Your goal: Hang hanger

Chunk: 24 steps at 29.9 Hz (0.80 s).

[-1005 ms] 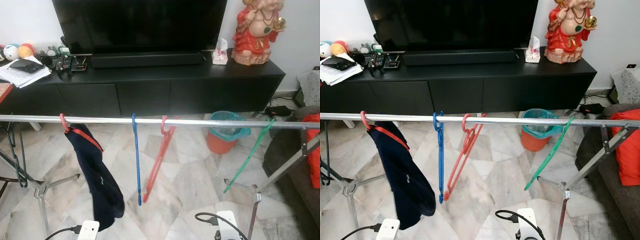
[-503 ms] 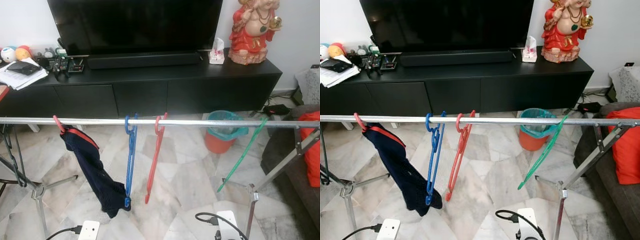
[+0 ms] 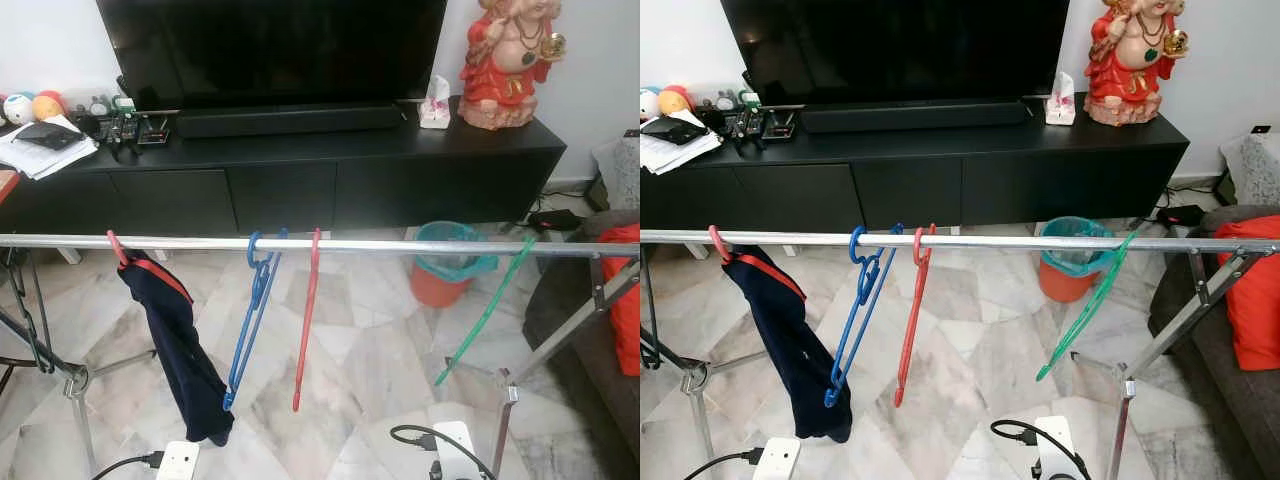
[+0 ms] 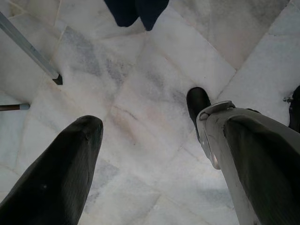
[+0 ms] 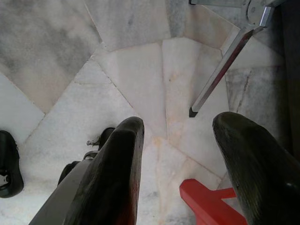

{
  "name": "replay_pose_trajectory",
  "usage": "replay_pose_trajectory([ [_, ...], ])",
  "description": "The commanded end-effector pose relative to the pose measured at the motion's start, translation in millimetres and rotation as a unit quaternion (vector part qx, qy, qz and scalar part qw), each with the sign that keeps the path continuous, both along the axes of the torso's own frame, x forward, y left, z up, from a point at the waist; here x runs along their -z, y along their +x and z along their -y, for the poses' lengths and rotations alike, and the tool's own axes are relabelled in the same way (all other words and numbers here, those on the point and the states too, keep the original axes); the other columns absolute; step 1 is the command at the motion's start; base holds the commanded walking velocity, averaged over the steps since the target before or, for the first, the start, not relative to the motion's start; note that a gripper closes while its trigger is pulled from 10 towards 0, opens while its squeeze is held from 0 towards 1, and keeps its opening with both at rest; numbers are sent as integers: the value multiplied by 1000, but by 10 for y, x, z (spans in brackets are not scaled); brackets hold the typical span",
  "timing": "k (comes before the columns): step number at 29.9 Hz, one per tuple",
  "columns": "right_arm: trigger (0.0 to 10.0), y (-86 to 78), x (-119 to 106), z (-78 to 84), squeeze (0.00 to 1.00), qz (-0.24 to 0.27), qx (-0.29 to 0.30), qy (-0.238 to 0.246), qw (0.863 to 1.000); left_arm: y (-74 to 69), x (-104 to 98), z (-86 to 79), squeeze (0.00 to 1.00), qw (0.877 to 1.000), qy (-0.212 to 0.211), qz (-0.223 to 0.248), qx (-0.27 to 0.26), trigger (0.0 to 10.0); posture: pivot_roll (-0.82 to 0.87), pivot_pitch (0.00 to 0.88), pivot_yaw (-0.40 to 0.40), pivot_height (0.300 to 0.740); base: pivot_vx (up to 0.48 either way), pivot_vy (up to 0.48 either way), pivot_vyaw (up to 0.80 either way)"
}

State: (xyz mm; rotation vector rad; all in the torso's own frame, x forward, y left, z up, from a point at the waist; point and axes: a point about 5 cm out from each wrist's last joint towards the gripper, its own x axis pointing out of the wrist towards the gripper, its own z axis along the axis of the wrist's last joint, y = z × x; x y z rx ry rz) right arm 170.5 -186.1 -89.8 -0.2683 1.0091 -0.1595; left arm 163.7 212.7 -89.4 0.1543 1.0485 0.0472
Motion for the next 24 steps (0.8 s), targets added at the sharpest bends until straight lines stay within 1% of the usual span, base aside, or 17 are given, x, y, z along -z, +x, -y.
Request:
replay_pose_trajectory([
  [1, 10000, 21, -9, -8, 0, 4, 5, 2, 1000, -40, 14, -24, 0, 1000, 6, -9, -2, 10000, 1, 0, 21, 740, 0, 0, 0],
  [8, 10000, 21, -8, -10, 0, 4, 5, 2, 1000, -39, 14, -25, 0, 1000, 6, -8, -6, 10000, 1, 0, 21, 740, 0, 0, 0],
  [24, 10000, 21, -9, -9, 0, 4, 4, 1, 1000, -37, 14, -19, 0, 1000, 5, -6, -8, 10000, 3, 0, 20, 740, -255, 0, 0],
])
